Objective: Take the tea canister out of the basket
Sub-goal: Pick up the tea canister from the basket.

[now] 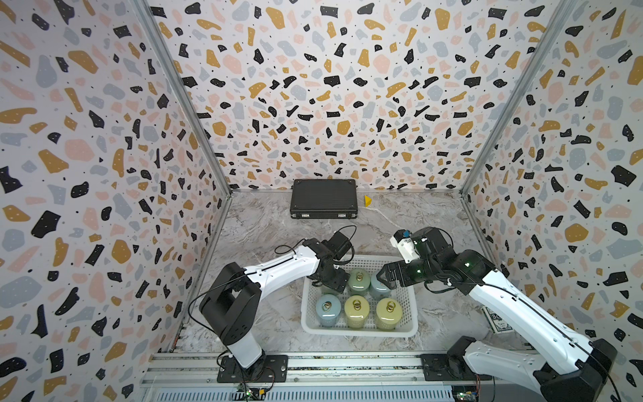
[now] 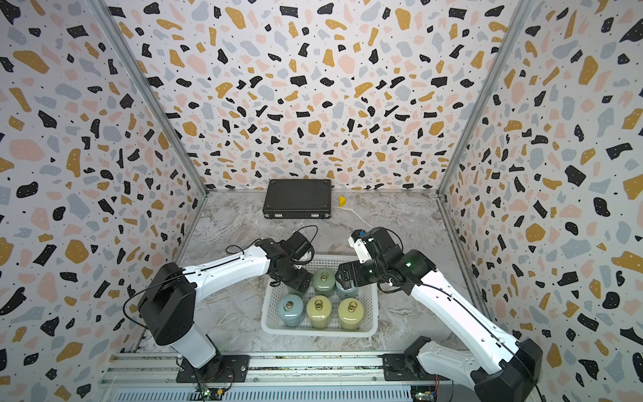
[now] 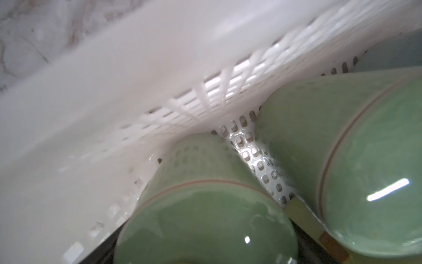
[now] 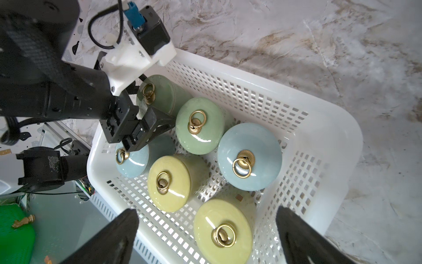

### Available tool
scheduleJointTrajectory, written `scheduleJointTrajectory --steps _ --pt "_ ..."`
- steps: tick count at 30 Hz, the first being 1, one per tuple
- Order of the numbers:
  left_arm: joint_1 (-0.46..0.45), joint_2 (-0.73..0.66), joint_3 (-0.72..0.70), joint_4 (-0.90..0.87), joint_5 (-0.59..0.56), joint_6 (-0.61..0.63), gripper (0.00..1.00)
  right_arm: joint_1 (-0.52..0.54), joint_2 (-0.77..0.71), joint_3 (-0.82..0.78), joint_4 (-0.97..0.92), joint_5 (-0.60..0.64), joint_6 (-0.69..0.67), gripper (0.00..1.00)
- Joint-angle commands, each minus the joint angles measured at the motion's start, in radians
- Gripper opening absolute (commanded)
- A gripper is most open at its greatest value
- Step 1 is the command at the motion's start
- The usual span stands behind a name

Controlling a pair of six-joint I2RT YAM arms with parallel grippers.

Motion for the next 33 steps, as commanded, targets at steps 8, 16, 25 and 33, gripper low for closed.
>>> scheduleJointTrajectory --steps 8,16,25,33 --pt "0.031 0.052 0.011 0.01 0.012 0.015 0.91 0.027 0.004 0.033 -0.014 -0.019 -0.013 0.99" --pt "0.03 0.043 0.013 -0.048 0.0 0.024 0.92 0.036 0.008 0.037 -0.01 -0.019 -0.009 0.99" --pt "0.029 0.043 -0.001 -0.087 -0.005 0.027 0.91 0.039 0.009 0.035 -0.002 -0.021 0.0 0.99" --pt "0.027 0.06 -0.008 -0.096 -0.01 0.031 0.92 0.046 0.008 0.033 -0.002 -0.016 0.009 0.99"
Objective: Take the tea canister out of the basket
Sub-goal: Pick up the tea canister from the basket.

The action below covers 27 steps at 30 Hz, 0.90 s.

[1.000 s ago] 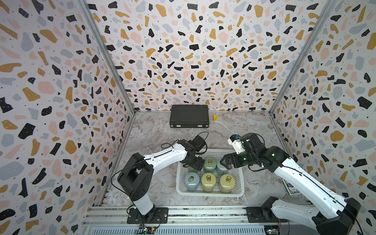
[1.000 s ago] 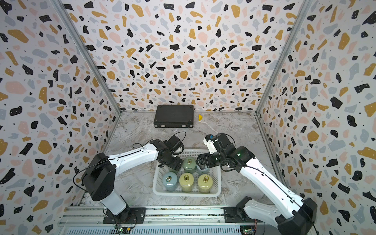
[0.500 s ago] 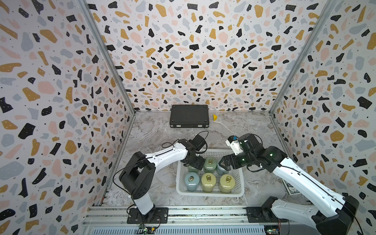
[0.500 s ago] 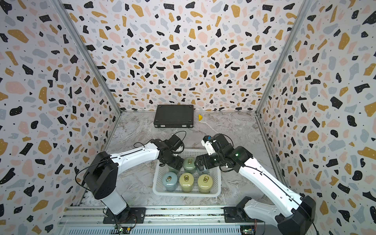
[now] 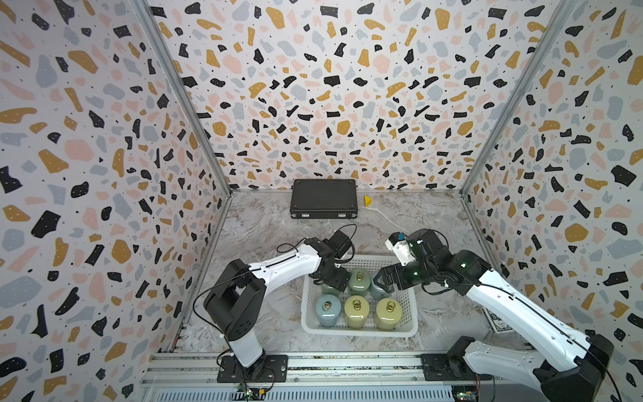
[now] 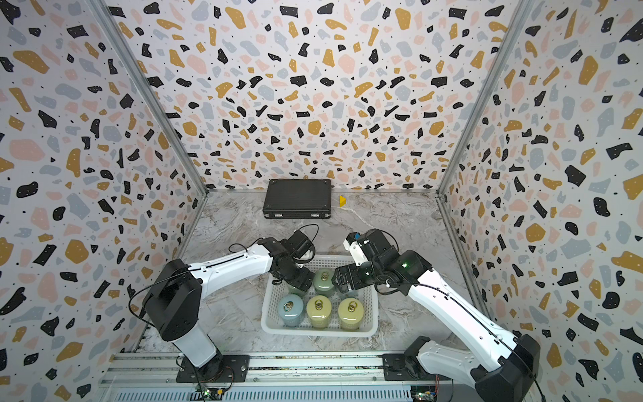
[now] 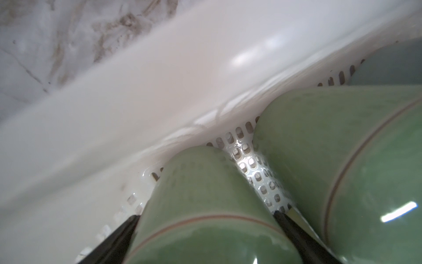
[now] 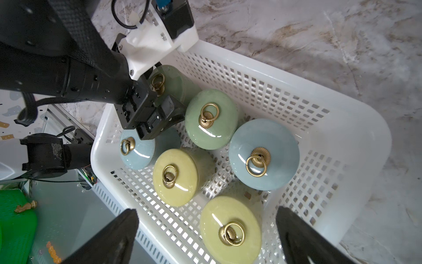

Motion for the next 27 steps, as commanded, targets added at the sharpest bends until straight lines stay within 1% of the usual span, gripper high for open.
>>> scheduleJointTrajectory --steps 1,6,8,9,11,20,25,27 --pt "0.015 0.03 -0.021 -0.113 -0.032 0.013 0.92 0.008 -0.007 0.032 -0.003 -0.001 0.013 0.99" --pt "0.014 0.03 -0.02 -0.113 -0.044 0.014 0.9 0.01 -0.01 0.029 0.001 0.003 0.019 0.99" --pt "0.014 0.028 -0.011 -0.117 -0.049 0.014 0.85 0.012 -0.01 0.028 0.003 0.003 0.019 0.99" --pt "0.014 0.027 -0.004 -0.124 -0.051 0.014 0.79 0.012 -0.008 0.027 0.003 0.003 0.02 0.99" --pt "0.011 0.016 0.01 -0.138 -0.051 0.008 0.75 0.012 -0.01 0.027 0.003 0.005 0.022 0.99" --pt "0.008 -0.091 0.081 -0.221 -0.055 -0.029 0.75 0.013 -0.014 0.02 0.012 0.006 0.029 1.0" --pt "0.009 -0.146 0.143 -0.281 -0.047 -0.043 0.75 0.013 -0.008 0.024 0.021 -0.001 0.029 0.99" --pt "0.01 -0.153 0.189 -0.316 -0.056 -0.045 0.75 0.015 -0.005 0.028 0.025 -0.003 0.029 0.99"
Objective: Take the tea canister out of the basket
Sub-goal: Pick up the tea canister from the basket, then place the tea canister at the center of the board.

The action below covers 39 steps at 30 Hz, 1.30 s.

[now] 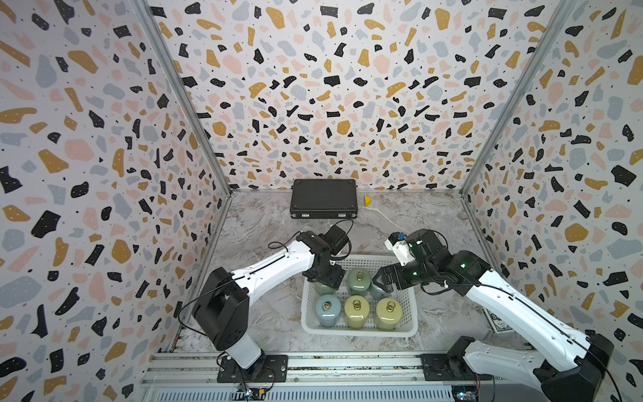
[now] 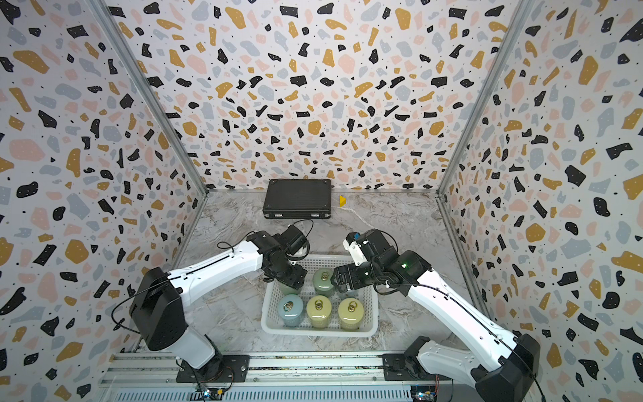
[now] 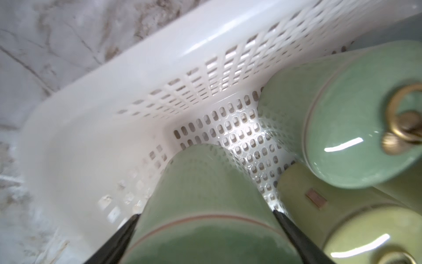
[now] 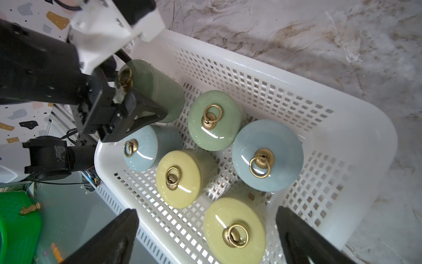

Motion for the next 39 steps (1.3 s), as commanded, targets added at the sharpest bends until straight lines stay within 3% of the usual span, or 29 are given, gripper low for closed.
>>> scheduleJointTrajectory --steps 1,10,24,32,39 --pt "0.009 -0.047 0.105 -0.092 -0.03 -0.016 0.75 0.006 -0.003 0.03 0.011 -0.003 0.007 0.99" --pt "0.089 0.05 0.411 -0.176 0.001 0.006 0.73 0.011 0.025 0.059 0.027 0.006 0.004 0.99" --pt "0.288 0.431 0.841 -0.193 -0.038 0.02 0.73 0.018 0.091 0.118 0.05 0.067 0.026 0.99" --pt "0.355 0.565 0.87 -0.116 -0.075 0.009 0.73 0.018 0.13 0.159 0.039 0.103 0.013 1.0" --pt "0.368 0.633 0.838 -0.054 -0.037 0.005 0.73 0.018 0.148 0.165 0.047 0.112 0.009 0.99"
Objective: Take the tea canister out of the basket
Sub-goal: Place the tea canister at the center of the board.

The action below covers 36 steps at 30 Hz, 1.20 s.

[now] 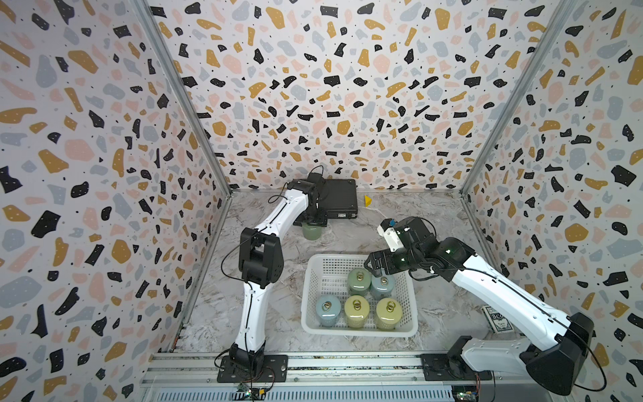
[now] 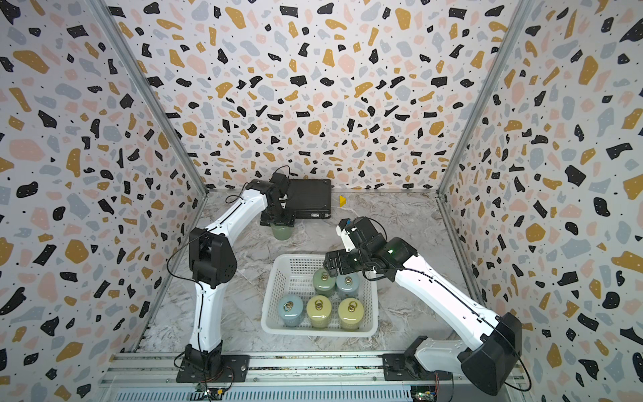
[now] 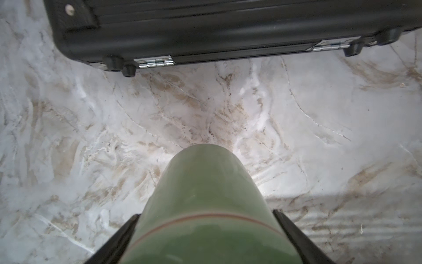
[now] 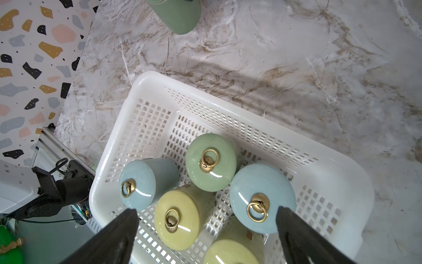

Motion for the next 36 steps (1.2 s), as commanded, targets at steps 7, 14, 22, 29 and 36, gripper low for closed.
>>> scheduleJointTrajectory --steps 7,14,22,29,36 --pt "-0.002 0.068 0.074 0.085 0.019 -0.012 0.73 0.005 0.006 0.038 -0.002 0.016 -0.012 0.99" --pt "-0.002 0.144 0.132 0.094 0.026 -0.015 0.73 0.005 0.019 0.051 -0.006 0.016 -0.013 0.99" --pt "-0.002 0.191 0.183 0.093 0.016 -0.008 0.74 0.005 0.026 0.056 -0.008 0.014 -0.011 0.99" --pt "-0.002 0.208 0.214 0.061 0.019 0.006 0.84 0.005 0.027 0.056 -0.008 0.021 -0.01 0.99" --pt "-0.002 0.132 0.199 0.052 0.032 0.008 0.99 0.005 0.028 0.06 -0.008 0.025 -0.014 0.99"
